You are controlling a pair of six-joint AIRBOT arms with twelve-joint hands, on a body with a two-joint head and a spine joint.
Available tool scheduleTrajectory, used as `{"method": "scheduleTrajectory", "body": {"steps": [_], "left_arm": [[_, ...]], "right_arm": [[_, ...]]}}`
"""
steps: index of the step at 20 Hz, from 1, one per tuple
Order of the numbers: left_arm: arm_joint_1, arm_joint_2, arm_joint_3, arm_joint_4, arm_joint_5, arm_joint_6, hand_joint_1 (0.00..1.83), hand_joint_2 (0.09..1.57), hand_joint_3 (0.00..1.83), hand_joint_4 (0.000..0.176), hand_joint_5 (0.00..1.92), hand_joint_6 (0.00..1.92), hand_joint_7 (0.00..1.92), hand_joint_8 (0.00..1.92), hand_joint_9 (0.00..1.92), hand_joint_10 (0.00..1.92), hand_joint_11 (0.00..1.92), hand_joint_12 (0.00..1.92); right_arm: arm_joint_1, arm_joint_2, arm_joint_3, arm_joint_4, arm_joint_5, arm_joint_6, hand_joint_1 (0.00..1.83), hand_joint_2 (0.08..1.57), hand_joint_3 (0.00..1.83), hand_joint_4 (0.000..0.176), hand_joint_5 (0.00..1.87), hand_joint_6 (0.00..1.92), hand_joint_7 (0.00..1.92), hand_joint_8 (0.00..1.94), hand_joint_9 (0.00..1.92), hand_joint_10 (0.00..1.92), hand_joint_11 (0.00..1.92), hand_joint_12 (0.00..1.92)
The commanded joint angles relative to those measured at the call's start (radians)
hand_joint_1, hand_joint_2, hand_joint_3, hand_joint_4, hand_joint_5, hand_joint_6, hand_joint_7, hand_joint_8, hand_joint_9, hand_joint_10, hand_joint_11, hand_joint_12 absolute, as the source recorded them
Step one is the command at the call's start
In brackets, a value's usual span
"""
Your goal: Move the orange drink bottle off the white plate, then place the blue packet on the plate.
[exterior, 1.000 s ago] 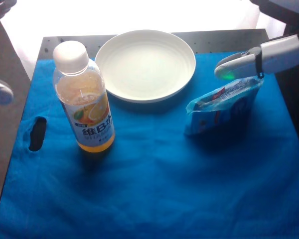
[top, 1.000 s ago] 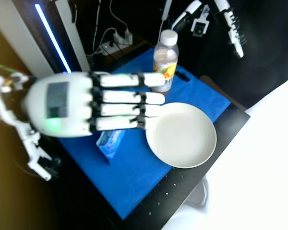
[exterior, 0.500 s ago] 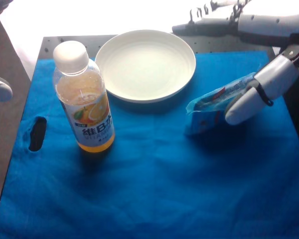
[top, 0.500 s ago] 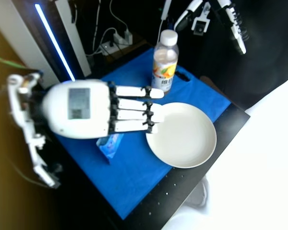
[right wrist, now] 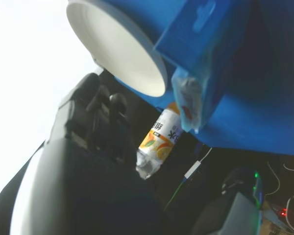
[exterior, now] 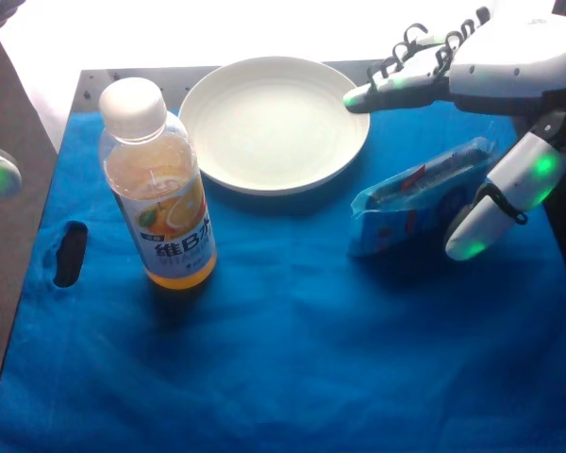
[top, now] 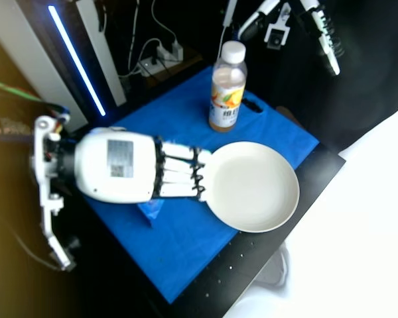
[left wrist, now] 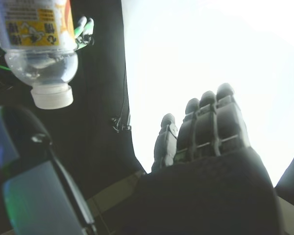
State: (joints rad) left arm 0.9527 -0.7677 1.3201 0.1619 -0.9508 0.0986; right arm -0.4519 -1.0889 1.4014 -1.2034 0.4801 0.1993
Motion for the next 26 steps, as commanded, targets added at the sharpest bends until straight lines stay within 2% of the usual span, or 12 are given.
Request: {"method": "scheduleTrajectory", "body": {"steps": [1, 2, 3, 7, 11, 14, 15, 19, 21, 23, 24, 26], "left_arm": [[-0.008, 0.009, -0.001, -0.059, -0.119, -0.005, 0.85, 0.59, 0.00, 0.176, 0.00, 0.00, 0.00, 0.00, 0.00, 0.00, 0.00, 0.00], [-0.008, 0.009, -0.001, -0.060, -0.120, -0.005, 0.87, 0.61, 0.01, 0.176, 0.00, 0.00, 0.00, 0.00, 0.00, 0.00, 0.00, 0.00], [-0.008, 0.009, 0.000, -0.062, -0.122, -0.005, 0.87, 0.63, 0.01, 0.176, 0.00, 0.00, 0.00, 0.00, 0.00, 0.00, 0.00, 0.00], [-0.007, 0.009, 0.000, -0.068, -0.133, -0.005, 0.85, 0.64, 0.01, 0.176, 0.00, 0.00, 0.00, 0.00, 0.00, 0.00, 0.00, 0.00], [-0.002, 0.008, -0.001, -0.072, -0.135, -0.005, 0.85, 0.64, 0.01, 0.176, 0.00, 0.00, 0.00, 0.00, 0.00, 0.00, 0.00, 0.00], [0.000, 0.008, -0.004, -0.073, -0.137, -0.002, 0.85, 0.64, 0.01, 0.176, 0.00, 0.00, 0.00, 0.00, 0.00, 0.00, 0.00, 0.00], [0.000, 0.008, -0.004, -0.073, -0.137, -0.002, 0.85, 0.65, 0.01, 0.176, 0.00, 0.00, 0.00, 0.00, 0.00, 0.00, 0.00, 0.00], [0.002, 0.005, -0.005, -0.073, -0.137, -0.001, 0.87, 0.66, 0.01, 0.176, 0.00, 0.00, 0.00, 0.00, 0.00, 0.00, 0.00, 0.00], [0.002, 0.003, -0.005, -0.073, -0.139, -0.001, 0.86, 0.66, 0.01, 0.176, 0.00, 0.00, 0.00, 0.00, 0.00, 0.00, 0.00, 0.00], [0.002, 0.000, -0.005, -0.073, -0.139, 0.000, 0.84, 0.65, 0.01, 0.176, 0.00, 0.00, 0.00, 0.00, 0.00, 0.00, 0.00, 0.00], [0.003, -0.002, -0.005, -0.073, -0.139, 0.000, 0.84, 0.63, 0.00, 0.176, 0.00, 0.00, 0.00, 0.00, 0.00, 0.00, 0.00, 0.00], [0.007, -0.005, -0.005, -0.073, -0.138, 0.000, 0.86, 0.62, 0.00, 0.176, 0.00, 0.00, 0.00, 0.00, 0.00, 0.00, 0.00, 0.00]], "right_arm": [[0.015, -0.003, 0.005, 0.038, 0.021, 0.004, 0.55, 0.57, 0.00, 0.025, 0.23, 0.00, 0.30, 0.00, 0.19, 0.00, 0.00, 0.54], [0.015, -0.005, 0.006, 0.035, 0.016, 0.004, 0.53, 0.56, 0.00, 0.004, 0.24, 0.00, 0.28, 0.00, 0.17, 0.00, 0.00, 0.58], [0.015, -0.008, 0.008, 0.033, 0.009, 0.004, 0.55, 0.56, 0.00, 0.000, 0.26, 0.00, 0.29, 0.00, 0.19, 0.01, 0.00, 0.62], [0.010, -0.016, 0.018, 0.029, -0.009, 0.008, 0.62, 0.63, 0.00, 0.000, 0.35, 0.01, 0.34, 0.01, 0.26, 0.01, 0.00, 0.68], [0.002, -0.017, 0.032, -0.052, -0.018, 0.089, 0.79, 0.69, 0.01, 0.000, 0.41, 0.01, 0.40, 0.01, 0.31, 0.01, 0.00, 0.79], [-0.011, -0.030, 0.043, -0.103, -0.026, 0.129, 0.72, 0.66, 0.00, 0.000, 0.44, 0.00, 0.44, 0.00, 0.34, 0.00, 0.00, 0.96], [-0.016, -0.032, 0.044, -0.104, -0.027, 0.129, 0.73, 0.66, 0.00, 0.007, 0.43, 0.00, 0.43, 0.00, 0.30, 0.00, 0.00, 0.88], [-0.024, -0.036, 0.044, -0.114, -0.030, 0.129, 0.78, 0.70, 0.00, 0.030, 0.46, 0.00, 0.44, 0.00, 0.31, 0.01, 0.00, 0.95], [-0.029, -0.041, 0.044, -0.116, -0.030, 0.129, 0.84, 0.72, 0.00, 0.010, 0.52, 0.01, 0.52, 0.01, 0.40, 0.02, 0.00, 1.07], [-0.031, -0.048, 0.045, -0.124, -0.032, 0.129, 0.90, 0.79, 0.00, 0.016, 0.62, 0.01, 0.72, 0.02, 0.52, 0.02, 0.01, 1.17], [-0.031, -0.052, 0.045, -0.128, -0.034, 0.129, 0.97, 0.85, 0.00, 0.000, 0.71, 0.02, 0.82, 0.02, 0.63, 0.04, 0.07, 1.23], [-0.032, -0.057, 0.045, -0.129, -0.035, 0.129, 1.06, 0.90, 0.00, 0.000, 0.86, 0.02, 0.96, 0.02, 0.79, 0.07, 0.14, 1.35]]}}
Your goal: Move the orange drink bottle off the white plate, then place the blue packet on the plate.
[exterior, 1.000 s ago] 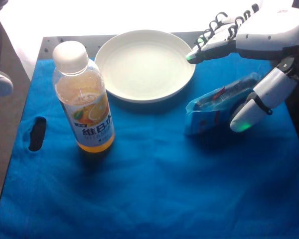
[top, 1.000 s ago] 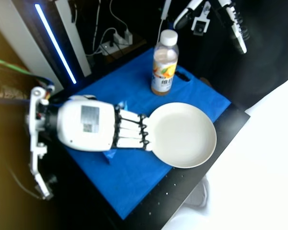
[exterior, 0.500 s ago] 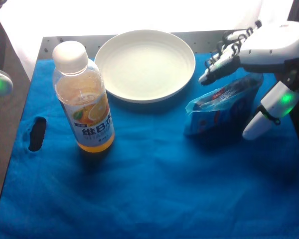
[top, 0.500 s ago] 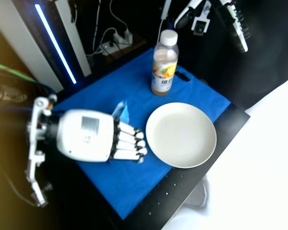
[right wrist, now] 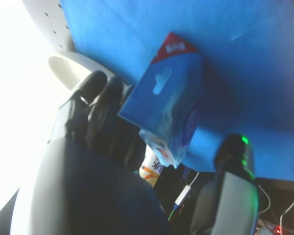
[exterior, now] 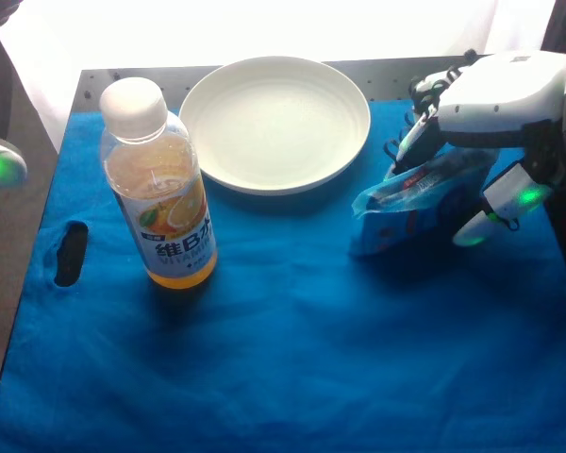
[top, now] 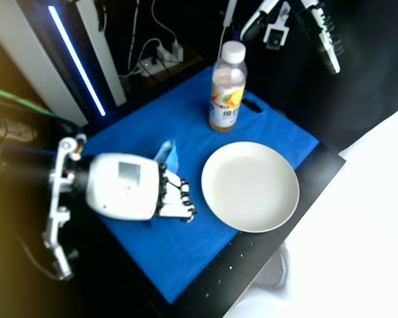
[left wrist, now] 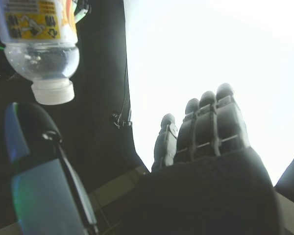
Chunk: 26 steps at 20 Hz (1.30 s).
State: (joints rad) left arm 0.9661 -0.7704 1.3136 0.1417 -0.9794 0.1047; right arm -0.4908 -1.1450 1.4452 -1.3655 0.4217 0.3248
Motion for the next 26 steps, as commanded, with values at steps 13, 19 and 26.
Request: {"method": "scheduleTrajectory", "body": {"steps": [13, 19, 26], "left_arm": [[0.005, -0.005, 0.003, -0.057, -0.110, -0.006, 0.80, 0.62, 0.00, 0.176, 0.00, 0.00, 0.00, 0.00, 0.00, 0.00, 0.00, 0.00], [0.007, -0.001, 0.009, -0.060, -0.105, -0.007, 0.83, 0.61, 0.00, 0.176, 0.00, 0.00, 0.00, 0.00, 0.00, 0.00, 0.00, 0.00], [0.007, -0.004, 0.011, -0.066, -0.108, -0.006, 0.78, 0.61, 0.00, 0.176, 0.00, 0.00, 0.00, 0.00, 0.00, 0.00, 0.00, 0.00]], "right_arm": [[0.073, 0.014, -0.001, 0.077, 0.072, 0.003, 1.22, 1.12, 0.00, 0.000, 0.97, 0.88, 0.99, 1.10, 0.92, 0.89, 0.61, 1.56], [0.195, 0.023, -0.011, 0.036, 0.085, -0.002, 1.23, 1.11, 0.00, 0.000, 1.01, 0.86, 1.01, 1.03, 0.97, 0.78, 0.69, 1.44], [0.275, -0.013, 0.014, 0.076, 0.084, -0.042, 1.25, 1.09, 0.00, 0.000, 1.12, 0.59, 1.01, 1.11, 0.87, 0.85, 0.28, 1.58]]}}
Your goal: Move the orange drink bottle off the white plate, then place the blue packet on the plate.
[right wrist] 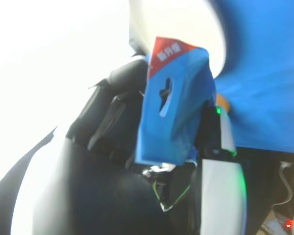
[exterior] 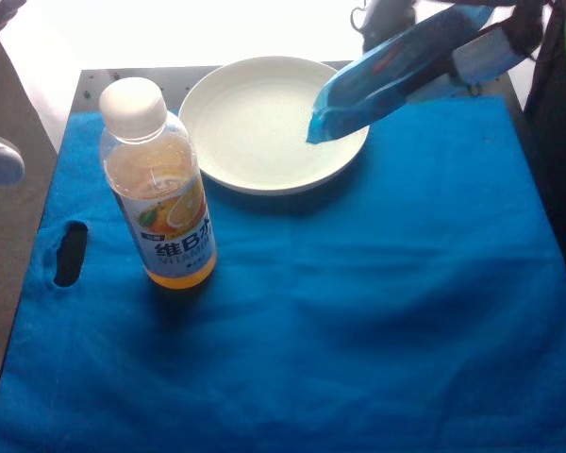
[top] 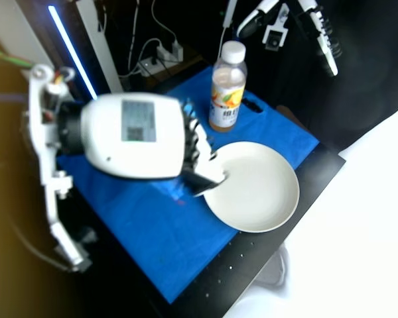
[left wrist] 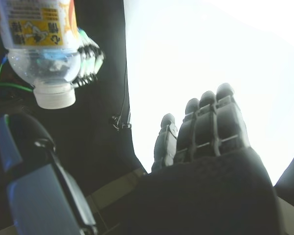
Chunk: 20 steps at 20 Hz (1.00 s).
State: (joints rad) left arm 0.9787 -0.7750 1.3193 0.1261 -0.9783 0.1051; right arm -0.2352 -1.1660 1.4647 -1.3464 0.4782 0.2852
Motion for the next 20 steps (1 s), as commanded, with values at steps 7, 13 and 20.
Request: {"method": "scheduleTrajectory", "body": {"steps": [7, 13, 20], "left_arm": [[-0.005, -0.024, 0.021, -0.050, -0.116, -0.007, 0.82, 0.60, 0.00, 0.176, 0.00, 0.00, 0.00, 0.00, 0.00, 0.00, 0.00, 0.00], [-0.005, -0.037, 0.032, -0.050, -0.135, -0.007, 0.82, 0.59, 0.00, 0.176, 0.00, 0.00, 0.00, 0.00, 0.00, 0.00, 0.00, 0.00], [-0.007, -0.057, 0.043, -0.048, -0.146, -0.008, 0.79, 0.58, 0.00, 0.176, 0.00, 0.00, 0.00, 0.00, 0.00, 0.00, 0.00, 0.00]], "right_arm": [[0.022, -0.128, 0.134, 0.145, 0.027, -0.003, 1.28, 1.07, 0.00, 0.000, 1.04, 0.67, 1.16, 0.91, 1.16, 0.80, 0.93, 1.39], [0.004, -0.249, 0.234, 0.183, 0.005, -0.003, 1.19, 1.10, 0.00, 0.000, 1.03, 0.82, 0.90, 1.39, 0.91, 1.69, 0.93, 1.89], [-0.054, -0.335, 0.343, 0.214, -0.005, -0.003, 1.28, 1.07, 0.00, 0.000, 1.11, 0.57, 1.11, 0.97, 1.10, 0.73, 0.85, 1.40]]}}
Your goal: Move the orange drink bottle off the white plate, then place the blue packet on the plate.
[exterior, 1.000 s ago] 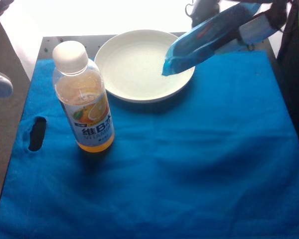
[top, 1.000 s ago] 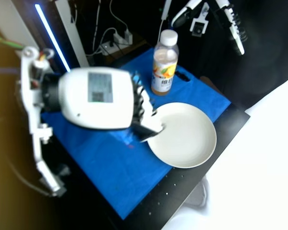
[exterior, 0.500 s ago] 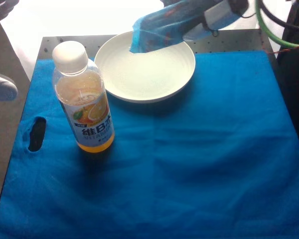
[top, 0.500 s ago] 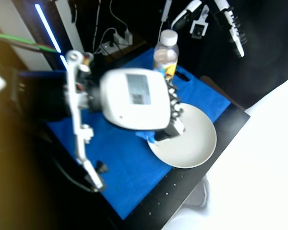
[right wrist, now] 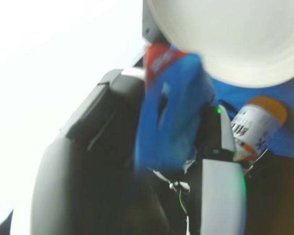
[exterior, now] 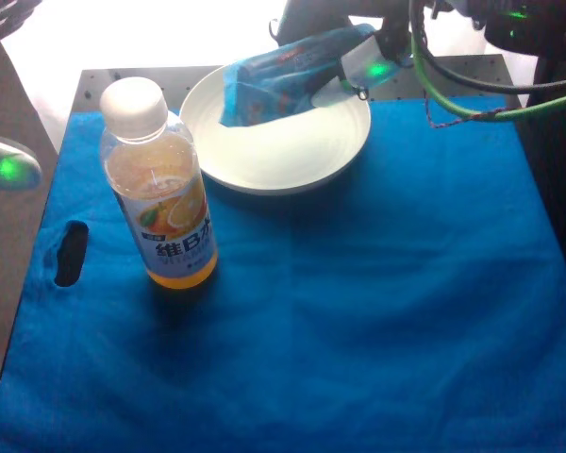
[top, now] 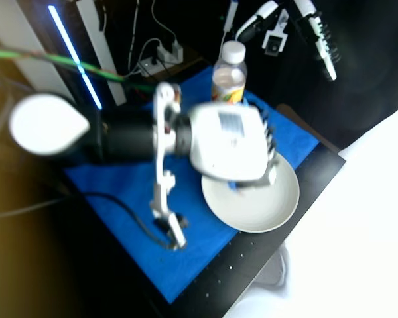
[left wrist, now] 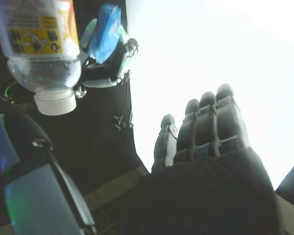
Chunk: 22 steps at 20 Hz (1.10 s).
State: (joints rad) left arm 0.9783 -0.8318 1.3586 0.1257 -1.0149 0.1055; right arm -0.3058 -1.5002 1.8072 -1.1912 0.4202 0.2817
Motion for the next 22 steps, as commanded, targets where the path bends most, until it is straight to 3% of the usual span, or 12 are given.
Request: {"method": "scheduleTrajectory", "body": {"steps": [1, 6, 7, 8, 9, 10, 14, 17, 18, 19, 21, 22], "left_arm": [[-0.007, 0.000, 0.004, -0.047, -0.109, -0.009, 0.78, 0.58, 0.00, 0.176, 0.00, 0.00, 0.00, 0.00, 0.00, 0.00, 0.00, 0.00], [-0.007, -0.006, 0.007, -0.047, -0.115, -0.014, 0.76, 0.60, 0.00, 0.176, 0.00, 0.00, 0.00, 0.00, 0.00, 0.00, 0.00, 0.00], [-0.007, -0.006, 0.008, -0.047, -0.115, -0.014, 0.76, 0.61, 0.01, 0.176, 0.00, 0.00, 0.01, 0.00, 0.00, 0.00, 0.00, 0.00], [-0.008, -0.005, 0.008, -0.047, -0.116, -0.014, 0.76, 0.61, 0.01, 0.176, 0.00, 0.00, 0.02, 0.01, 0.00, 0.00, 0.00, 0.00], [-0.009, -0.005, 0.008, -0.047, -0.119, -0.014, 0.77, 0.61, 0.01, 0.176, 0.00, 0.00, 0.02, 0.01, 0.00, 0.00, 0.00, 0.00], [-0.009, -0.005, 0.008, -0.047, -0.122, -0.014, 0.77, 0.62, 0.01, 0.176, 0.00, 0.00, 0.03, 0.01, 0.00, 0.00, 0.00, 0.00], [-0.011, -0.012, 0.009, -0.047, -0.126, -0.014, 0.77, 0.60, 0.00, 0.176, 0.00, 0.00, 0.06, 0.01, 0.00, 0.00, 0.00, 0.00], [-0.012, -0.015, 0.009, -0.047, -0.128, -0.015, 0.76, 0.59, 0.00, 0.176, 0.00, 0.00, 0.05, 0.01, 0.00, 0.00, 0.00, 0.00], [-0.012, -0.015, 0.009, -0.046, -0.129, -0.015, 0.76, 0.59, 0.00, 0.176, 0.00, 0.00, 0.05, 0.01, 0.00, 0.00, 0.00, 0.00], [-0.012, -0.016, 0.010, -0.045, -0.129, -0.016, 0.76, 0.59, 0.00, 0.176, 0.00, 0.00, 0.05, 0.01, 0.00, 0.00, 0.00, 0.00], [-0.012, -0.015, 0.010, -0.045, -0.131, -0.018, 0.76, 0.61, 0.00, 0.176, 0.00, 0.00, 0.06, 0.01, 0.00, 0.00, 0.00, 0.00], [-0.013, -0.015, 0.010, -0.045, -0.132, -0.018, 0.76, 0.61, 0.00, 0.176, 0.00, 0.00, 0.06, 0.01, 0.00, 0.00, 0.00, 0.00]], "right_arm": [[0.017, -0.001, 0.001, 0.059, 0.053, 0.000, 1.28, 1.07, 0.00, 0.000, 1.10, 0.53, 1.10, 1.02, 1.13, 0.83, 0.91, 1.48], [-0.026, -0.050, 0.058, 0.072, 0.053, 0.000, 1.28, 1.09, 0.00, 0.000, 1.11, 0.49, 1.05, 1.12, 1.06, 0.90, 0.84, 1.47], [-0.032, -0.057, 0.065, 0.072, 0.050, 0.001, 1.26, 1.11, 0.00, 0.000, 1.00, 0.86, 0.99, 1.07, 0.88, 1.37, 0.80, 1.74], [-0.039, -0.067, 0.074, 0.072, 0.044, 0.001, 1.25, 1.13, 0.00, 0.000, 0.94, 0.99, 0.94, 1.12, 0.74, 1.58, 0.71, 1.86], [-0.045, -0.076, 0.082, 0.072, 0.038, 0.001, 1.19, 1.09, 0.00, 0.000, 1.03, 0.87, 0.82, 1.27, 0.69, 1.69, 0.69, 1.91], [-0.049, -0.080, 0.086, 0.071, 0.031, 0.001, 1.19, 1.08, 0.00, 0.000, 1.07, 0.81, 0.78, 1.30, 0.69, 1.66, 0.68, 1.88], [-0.061, -0.088, 0.093, 0.071, 0.015, 0.001, 1.27, 1.08, 0.00, 0.000, 1.13, 0.53, 1.02, 1.13, 0.99, 0.75, 0.78, 1.29], [-0.065, -0.092, 0.095, 0.070, 0.011, 0.002, 1.27, 1.10, 0.00, 0.000, 1.15, 0.43, 0.98, 1.23, 0.97, 0.85, 0.78, 1.47], [-0.065, -0.093, 0.095, 0.070, 0.011, 0.002, 1.26, 1.12, 0.00, 0.000, 1.10, 0.48, 0.95, 1.29, 0.93, 1.08, 0.80, 1.58], [-0.066, -0.094, 0.095, 0.070, 0.011, 0.003, 1.27, 1.11, 0.00, 0.000, 1.12, 0.47, 0.96, 1.25, 0.91, 1.00, 0.77, 1.51], [-0.067, -0.095, 0.095, 0.070, 0.011, 0.004, 1.27, 1.10, 0.00, 0.000, 0.91, 0.86, 1.10, 0.99, 1.01, 0.59, 0.71, 1.24], [-0.068, -0.095, 0.095, 0.070, 0.011, 0.005, 1.36, 1.04, 0.00, 0.000, 0.85, 0.35, 1.14, 0.77, 1.02, 0.47, 0.68, 1.20]]}}
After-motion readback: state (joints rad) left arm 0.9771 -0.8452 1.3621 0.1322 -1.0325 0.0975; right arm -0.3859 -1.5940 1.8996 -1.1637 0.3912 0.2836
